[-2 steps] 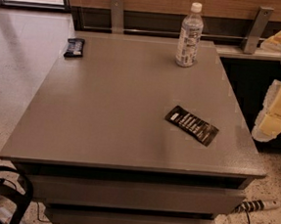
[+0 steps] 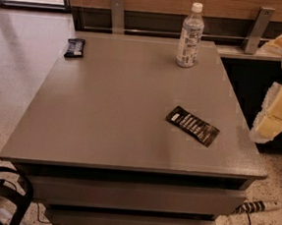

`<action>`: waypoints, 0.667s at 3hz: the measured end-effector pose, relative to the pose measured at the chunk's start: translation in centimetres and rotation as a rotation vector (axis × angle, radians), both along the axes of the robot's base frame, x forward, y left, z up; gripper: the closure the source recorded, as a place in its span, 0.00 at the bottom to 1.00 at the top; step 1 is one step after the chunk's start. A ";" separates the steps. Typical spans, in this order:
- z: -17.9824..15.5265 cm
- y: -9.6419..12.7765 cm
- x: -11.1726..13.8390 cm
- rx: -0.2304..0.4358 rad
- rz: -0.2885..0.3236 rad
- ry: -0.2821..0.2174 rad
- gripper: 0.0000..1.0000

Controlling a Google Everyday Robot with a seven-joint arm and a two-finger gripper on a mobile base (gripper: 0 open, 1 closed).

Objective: Move rxbar chocolate near rxbar blueberry

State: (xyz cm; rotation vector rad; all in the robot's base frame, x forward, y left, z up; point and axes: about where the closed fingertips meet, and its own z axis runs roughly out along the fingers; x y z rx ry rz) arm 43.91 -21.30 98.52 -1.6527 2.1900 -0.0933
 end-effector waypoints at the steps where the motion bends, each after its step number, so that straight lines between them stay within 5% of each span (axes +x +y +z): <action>1: -2.7 0.2 -0.8 0.110 -0.060 0.022 0.00; 2: -8.4 0.3 -2.6 0.312 -0.186 0.056 0.00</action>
Offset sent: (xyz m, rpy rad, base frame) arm 0.0458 0.0188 -0.0971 0.8326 -0.2641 -0.4204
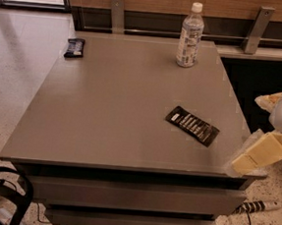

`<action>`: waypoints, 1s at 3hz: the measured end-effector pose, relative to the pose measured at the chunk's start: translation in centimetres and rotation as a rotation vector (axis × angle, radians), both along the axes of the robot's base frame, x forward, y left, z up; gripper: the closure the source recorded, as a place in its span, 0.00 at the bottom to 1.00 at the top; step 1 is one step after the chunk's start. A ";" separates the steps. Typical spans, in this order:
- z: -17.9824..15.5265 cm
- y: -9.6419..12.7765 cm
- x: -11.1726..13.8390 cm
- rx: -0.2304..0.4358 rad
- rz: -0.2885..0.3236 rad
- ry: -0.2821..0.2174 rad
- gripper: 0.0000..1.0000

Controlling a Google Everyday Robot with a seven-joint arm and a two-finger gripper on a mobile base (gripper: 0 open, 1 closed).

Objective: Move rxbar chocolate near rxbar blueberry

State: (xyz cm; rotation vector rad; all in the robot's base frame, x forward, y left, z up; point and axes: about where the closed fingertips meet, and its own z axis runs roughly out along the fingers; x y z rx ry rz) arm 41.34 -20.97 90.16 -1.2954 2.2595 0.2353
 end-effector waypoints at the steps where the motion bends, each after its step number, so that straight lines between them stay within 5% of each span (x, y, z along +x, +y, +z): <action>1: -4.4 1.8 0.7 0.201 -0.064 -0.017 0.00; 2: -4.6 2.5 5.6 0.423 -0.139 -0.192 0.00; 3: -1.8 0.3 9.6 0.487 -0.224 -0.388 0.00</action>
Offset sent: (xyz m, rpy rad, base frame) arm 0.1404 -0.0016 -0.0248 0.6262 -0.5110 -0.3362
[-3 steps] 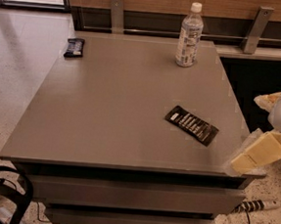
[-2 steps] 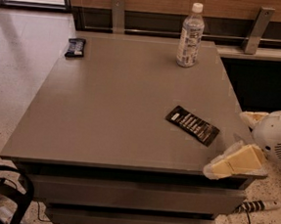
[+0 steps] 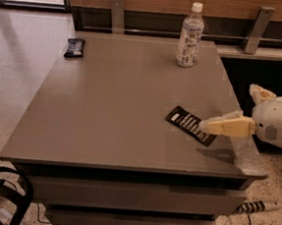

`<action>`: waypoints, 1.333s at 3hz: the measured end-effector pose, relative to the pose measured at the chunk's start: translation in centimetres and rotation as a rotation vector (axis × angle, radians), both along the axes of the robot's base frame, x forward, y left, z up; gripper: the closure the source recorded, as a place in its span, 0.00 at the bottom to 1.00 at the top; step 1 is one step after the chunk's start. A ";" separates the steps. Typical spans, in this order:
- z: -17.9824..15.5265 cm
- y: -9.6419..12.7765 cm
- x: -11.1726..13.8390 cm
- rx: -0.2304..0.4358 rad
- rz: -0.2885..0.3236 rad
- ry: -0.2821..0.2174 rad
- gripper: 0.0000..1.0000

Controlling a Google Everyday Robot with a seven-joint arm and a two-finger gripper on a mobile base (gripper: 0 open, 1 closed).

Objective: Move rxbar chocolate near rxbar blueberry

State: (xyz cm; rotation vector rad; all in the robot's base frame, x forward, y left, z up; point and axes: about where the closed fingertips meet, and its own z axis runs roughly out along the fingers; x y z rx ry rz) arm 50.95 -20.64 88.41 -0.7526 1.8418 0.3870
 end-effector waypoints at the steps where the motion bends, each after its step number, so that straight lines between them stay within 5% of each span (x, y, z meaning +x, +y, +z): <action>1: 0.9 -1.6 2.5 -0.016 -0.071 -0.102 0.00; 2: 0.6 -1.5 3.1 -0.043 -0.058 -0.125 0.00; 4: 0.8 1.2 2.6 -0.165 0.145 -0.127 0.00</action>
Offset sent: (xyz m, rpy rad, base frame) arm 0.0388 -0.0182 0.0010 -0.0770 -0.1529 -0.0482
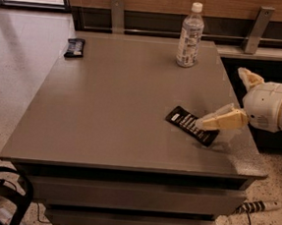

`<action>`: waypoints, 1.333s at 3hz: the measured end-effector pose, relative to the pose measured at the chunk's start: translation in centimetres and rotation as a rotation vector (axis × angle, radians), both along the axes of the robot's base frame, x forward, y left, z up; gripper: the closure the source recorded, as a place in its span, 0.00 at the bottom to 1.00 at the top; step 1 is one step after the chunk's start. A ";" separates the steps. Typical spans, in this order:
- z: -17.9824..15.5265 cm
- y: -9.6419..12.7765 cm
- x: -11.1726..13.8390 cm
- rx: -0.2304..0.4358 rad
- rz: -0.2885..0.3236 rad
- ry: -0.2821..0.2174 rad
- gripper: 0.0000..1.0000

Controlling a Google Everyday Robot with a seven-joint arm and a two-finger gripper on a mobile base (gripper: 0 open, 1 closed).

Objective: Move rxbar chocolate near rxbar blueberry

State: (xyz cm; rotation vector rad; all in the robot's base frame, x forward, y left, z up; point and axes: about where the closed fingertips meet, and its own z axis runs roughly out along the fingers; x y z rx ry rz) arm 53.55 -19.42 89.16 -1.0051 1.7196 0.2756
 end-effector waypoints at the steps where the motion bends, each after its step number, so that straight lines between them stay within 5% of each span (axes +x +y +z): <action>1: -0.1 0.3 -0.2 -0.005 0.017 0.006 0.00; 4: -4.4 3.1 -2.1 0.042 0.044 0.125 0.00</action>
Offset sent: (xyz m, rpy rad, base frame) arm -0.0036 0.0152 -0.0251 0.0200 0.0877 0.0311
